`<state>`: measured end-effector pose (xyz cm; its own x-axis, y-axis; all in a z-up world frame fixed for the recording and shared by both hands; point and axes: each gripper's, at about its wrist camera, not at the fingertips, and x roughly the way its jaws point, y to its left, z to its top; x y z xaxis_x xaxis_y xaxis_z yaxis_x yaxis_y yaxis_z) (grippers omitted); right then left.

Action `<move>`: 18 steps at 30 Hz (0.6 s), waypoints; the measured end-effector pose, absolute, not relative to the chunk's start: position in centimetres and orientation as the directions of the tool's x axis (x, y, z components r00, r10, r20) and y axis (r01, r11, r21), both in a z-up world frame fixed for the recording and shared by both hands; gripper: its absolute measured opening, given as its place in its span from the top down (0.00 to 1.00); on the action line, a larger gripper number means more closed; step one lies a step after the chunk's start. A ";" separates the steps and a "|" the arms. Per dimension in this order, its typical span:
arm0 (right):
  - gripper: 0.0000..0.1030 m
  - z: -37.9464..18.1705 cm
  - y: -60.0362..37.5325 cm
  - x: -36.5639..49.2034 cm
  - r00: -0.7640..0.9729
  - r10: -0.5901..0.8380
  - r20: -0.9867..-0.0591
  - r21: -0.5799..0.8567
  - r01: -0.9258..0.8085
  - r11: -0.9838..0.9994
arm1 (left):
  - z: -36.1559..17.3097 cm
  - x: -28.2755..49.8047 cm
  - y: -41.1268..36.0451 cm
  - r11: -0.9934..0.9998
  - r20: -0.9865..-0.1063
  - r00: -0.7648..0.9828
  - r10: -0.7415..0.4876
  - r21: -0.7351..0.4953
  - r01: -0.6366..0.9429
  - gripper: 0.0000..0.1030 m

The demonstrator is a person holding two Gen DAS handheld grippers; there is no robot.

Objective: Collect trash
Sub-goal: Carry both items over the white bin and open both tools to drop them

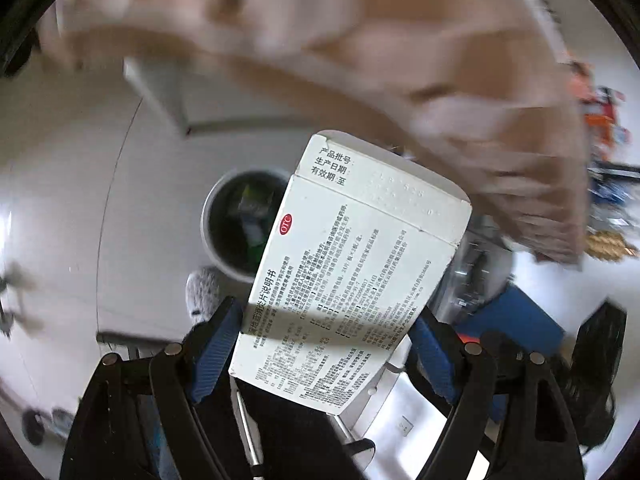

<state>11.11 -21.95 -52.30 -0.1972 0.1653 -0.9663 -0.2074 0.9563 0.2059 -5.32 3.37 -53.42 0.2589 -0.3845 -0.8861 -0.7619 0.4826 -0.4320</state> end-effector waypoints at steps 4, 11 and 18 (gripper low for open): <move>0.08 -62.6 -22.6 10.8 -0.268 0.183 -0.946 0.218 -0.108 0.970 | -63.4 -4.2 3.3 0.460 -0.889 0.194 -0.414 -0.388 -0.798 0.21; 0.08 -75.7 -21.9 12.2 -0.310 0.226 -0.924 0.245 -0.023 0.969 | -75.9 -2.1 3.0 0.522 -0.885 0.092 -0.456 -0.349 -0.778 0.20; 0.08 -82.2 -19.7 13.2 -0.332 0.283 -0.900 0.297 0.008 0.955 | -78.5 -2.3 3.9 0.538 -0.902 0.059 -0.429 -0.307 -0.785 0.01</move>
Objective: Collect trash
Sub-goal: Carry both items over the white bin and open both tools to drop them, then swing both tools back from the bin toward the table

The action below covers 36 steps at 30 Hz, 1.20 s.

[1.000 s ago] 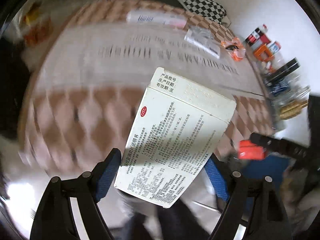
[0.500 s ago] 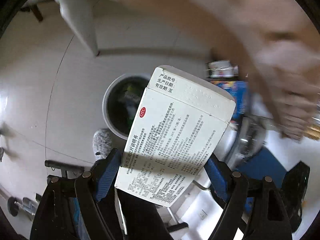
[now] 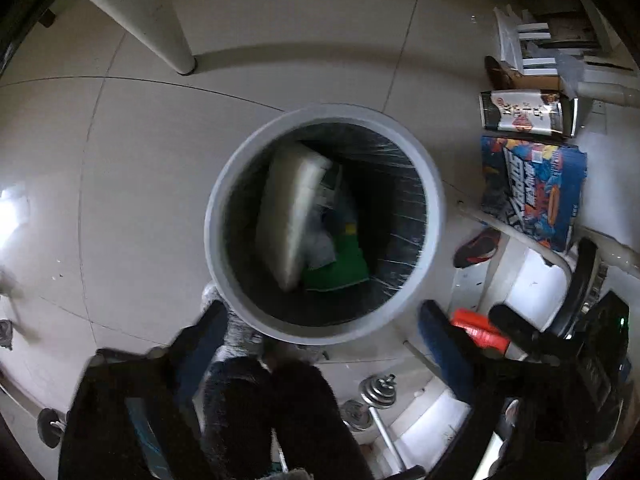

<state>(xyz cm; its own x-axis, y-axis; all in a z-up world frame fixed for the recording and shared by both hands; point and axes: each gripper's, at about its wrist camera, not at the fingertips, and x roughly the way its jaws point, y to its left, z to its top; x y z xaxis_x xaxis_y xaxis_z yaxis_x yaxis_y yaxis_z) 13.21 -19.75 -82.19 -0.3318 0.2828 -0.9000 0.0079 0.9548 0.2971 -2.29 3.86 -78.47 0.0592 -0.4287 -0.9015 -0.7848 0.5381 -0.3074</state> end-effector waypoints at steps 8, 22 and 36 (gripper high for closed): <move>0.00 -80.9 -18.1 12.3 -0.325 0.270 -0.906 0.315 -0.095 0.944 | -74.4 -6.4 5.1 0.659 -0.990 -0.023 -0.139 -0.075 -0.748 0.01; 0.00 -70.4 -16.8 6.9 -0.114 -0.033 -0.993 0.028 -0.496 0.868 | -65.6 -7.1 1.5 0.760 -0.998 -0.055 -0.023 0.018 -0.649 0.01; 0.00 -50.8 -17.1 4.5 -0.031 0.028 -0.999 0.040 -0.535 0.844 | -50.1 -9.6 0.5 0.752 -0.999 0.036 -0.020 -0.038 -0.658 0.01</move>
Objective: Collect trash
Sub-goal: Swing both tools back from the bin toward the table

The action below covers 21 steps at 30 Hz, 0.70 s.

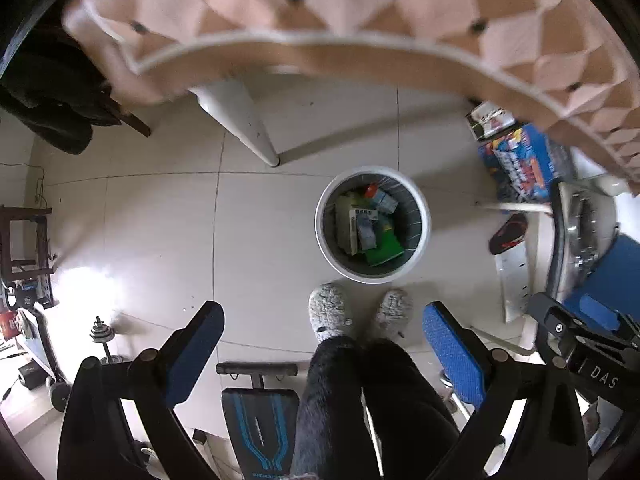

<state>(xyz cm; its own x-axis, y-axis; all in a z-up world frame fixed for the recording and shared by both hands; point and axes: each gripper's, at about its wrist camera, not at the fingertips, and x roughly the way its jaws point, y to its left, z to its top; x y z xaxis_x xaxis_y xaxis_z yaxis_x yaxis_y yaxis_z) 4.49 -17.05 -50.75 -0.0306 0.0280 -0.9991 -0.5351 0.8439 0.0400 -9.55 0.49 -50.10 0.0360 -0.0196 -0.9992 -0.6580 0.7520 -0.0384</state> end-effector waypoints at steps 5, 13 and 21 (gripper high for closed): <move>0.00 -44.4 -16.7 4.4 -0.033 0.080 -0.996 0.086 -0.507 0.858 | -43.9 -9.8 1.0 0.763 -0.997 0.076 0.028 -0.028 -0.646 0.01; 0.00 -35.6 -14.7 10.1 0.004 0.200 -0.980 0.178 -0.435 0.882 | -36.2 -5.4 4.0 0.732 -0.978 0.157 0.136 -0.008 -0.681 0.01; 0.00 -30.4 -13.8 26.8 0.130 0.216 -0.968 0.161 -0.343 0.925 | -32.9 7.6 8.2 0.706 -0.959 0.189 0.210 0.015 -0.708 0.01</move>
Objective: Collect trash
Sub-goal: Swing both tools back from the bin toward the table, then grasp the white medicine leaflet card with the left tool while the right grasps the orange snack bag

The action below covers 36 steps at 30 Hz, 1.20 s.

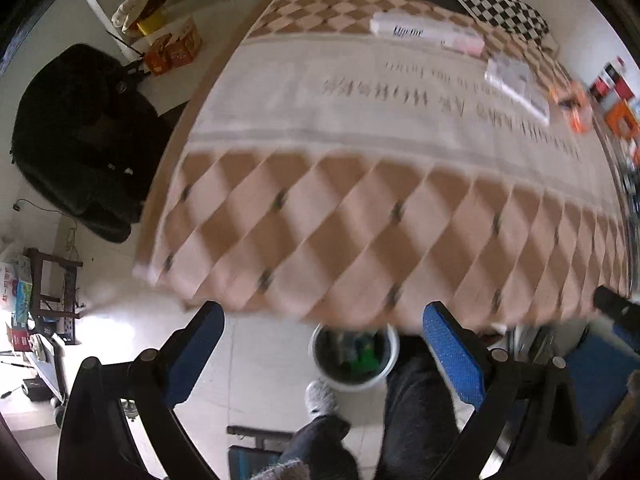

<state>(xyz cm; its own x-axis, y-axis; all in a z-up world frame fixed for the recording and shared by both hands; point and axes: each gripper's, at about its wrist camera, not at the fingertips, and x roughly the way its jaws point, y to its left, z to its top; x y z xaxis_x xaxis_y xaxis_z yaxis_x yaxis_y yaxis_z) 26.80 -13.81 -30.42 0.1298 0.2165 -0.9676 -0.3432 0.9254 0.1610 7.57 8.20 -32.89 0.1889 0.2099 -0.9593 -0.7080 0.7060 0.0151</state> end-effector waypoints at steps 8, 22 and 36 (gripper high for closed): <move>0.00 -30.1 -13.4 53.1 0.171 0.183 -0.968 0.157 -0.151 0.976 | -34.4 24.2 13.3 0.585 -0.987 0.132 0.095 -0.052 -0.810 0.01; 0.43 -37.7 -9.3 73.2 0.051 0.158 -0.986 0.154 -0.076 0.985 | -40.8 45.6 15.2 0.266 -0.931 0.154 -0.330 -0.248 -0.932 0.02; 0.67 -39.3 -9.0 76.5 0.046 0.125 -0.991 0.121 -0.078 0.990 | -42.5 47.5 13.8 0.179 -0.955 0.002 -0.295 -0.058 -0.982 0.23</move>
<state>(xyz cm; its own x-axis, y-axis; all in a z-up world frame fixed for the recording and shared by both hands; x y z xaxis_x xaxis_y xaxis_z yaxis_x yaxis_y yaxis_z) 76.48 -9.03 -39.35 0.0457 0.1248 -0.9911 -0.0783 0.9896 0.1210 47.49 13.84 -42.52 0.0020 -0.2955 -0.9553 -0.9821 0.1793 -0.0575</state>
